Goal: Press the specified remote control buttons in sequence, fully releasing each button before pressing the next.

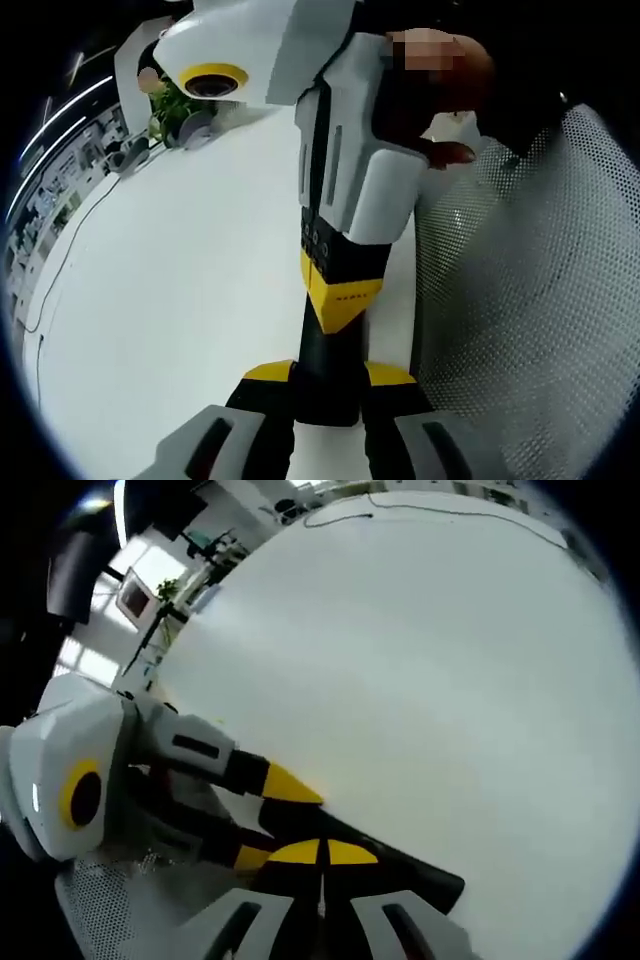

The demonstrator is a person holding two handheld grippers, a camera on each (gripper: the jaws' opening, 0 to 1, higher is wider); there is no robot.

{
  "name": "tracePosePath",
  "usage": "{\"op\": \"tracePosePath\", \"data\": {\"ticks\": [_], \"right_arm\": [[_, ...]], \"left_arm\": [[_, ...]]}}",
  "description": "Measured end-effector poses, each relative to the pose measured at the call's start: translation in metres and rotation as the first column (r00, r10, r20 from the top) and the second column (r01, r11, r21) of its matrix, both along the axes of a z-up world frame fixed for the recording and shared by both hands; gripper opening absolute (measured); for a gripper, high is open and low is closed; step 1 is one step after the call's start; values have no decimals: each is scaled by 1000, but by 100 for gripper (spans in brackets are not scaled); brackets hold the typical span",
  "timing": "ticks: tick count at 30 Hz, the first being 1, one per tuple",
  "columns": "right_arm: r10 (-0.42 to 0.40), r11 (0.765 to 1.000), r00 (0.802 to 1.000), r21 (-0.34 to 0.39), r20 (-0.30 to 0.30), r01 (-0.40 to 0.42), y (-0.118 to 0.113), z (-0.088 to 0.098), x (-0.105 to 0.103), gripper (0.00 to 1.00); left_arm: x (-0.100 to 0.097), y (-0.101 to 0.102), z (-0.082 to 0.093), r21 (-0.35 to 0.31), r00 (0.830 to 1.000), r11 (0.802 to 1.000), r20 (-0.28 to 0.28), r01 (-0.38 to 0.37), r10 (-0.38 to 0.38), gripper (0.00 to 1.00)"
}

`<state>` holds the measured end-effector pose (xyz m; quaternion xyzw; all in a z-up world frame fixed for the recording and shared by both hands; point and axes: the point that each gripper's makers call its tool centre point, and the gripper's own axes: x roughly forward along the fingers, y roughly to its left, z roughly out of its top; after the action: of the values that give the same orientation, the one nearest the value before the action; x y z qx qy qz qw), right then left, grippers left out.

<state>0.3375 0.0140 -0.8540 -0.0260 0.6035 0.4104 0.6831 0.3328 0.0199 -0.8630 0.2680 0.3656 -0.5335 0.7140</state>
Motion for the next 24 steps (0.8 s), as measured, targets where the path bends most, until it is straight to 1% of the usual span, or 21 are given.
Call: {"op": "tracePosePath", "data": {"ticks": [5,8,11,17,20,21,23,24], "right_arm": [[7,1000,1000,-2,17,-7,1,1,0,0],[-7,1000,1000,5,-2,7,0,2,1,0],[-1,1000,1000,3,-2,1,1,2,0,0],[44,999,998,-30,36,-43,2,0,-1,0],[37,998,999,-43,37,-35,1,0,0,0],[40,998,998,-58,49,-37,2,-1,0,0],[80,993,993,-91,89,-72,2,-1,0,0],[81,993,992,-97,92,-72,2,0,-1,0]], "left_arm": [[1,-2,0,-6,1000,1000,2,-3,3,25],[1,-2,0,-6,1000,1000,4,-2,2,25],[1,-2,0,-4,1000,1000,4,-3,3,25],[1,-2,0,-5,1000,1000,3,-11,11,25],[1,-2,0,-4,1000,1000,2,-21,21,25],[1,-2,0,-4,1000,1000,1,-23,23,25],[1,-2,0,-4,1000,1000,0,-26,26,25],[1,-3,0,-5,1000,1000,0,-30,30,25]]}}
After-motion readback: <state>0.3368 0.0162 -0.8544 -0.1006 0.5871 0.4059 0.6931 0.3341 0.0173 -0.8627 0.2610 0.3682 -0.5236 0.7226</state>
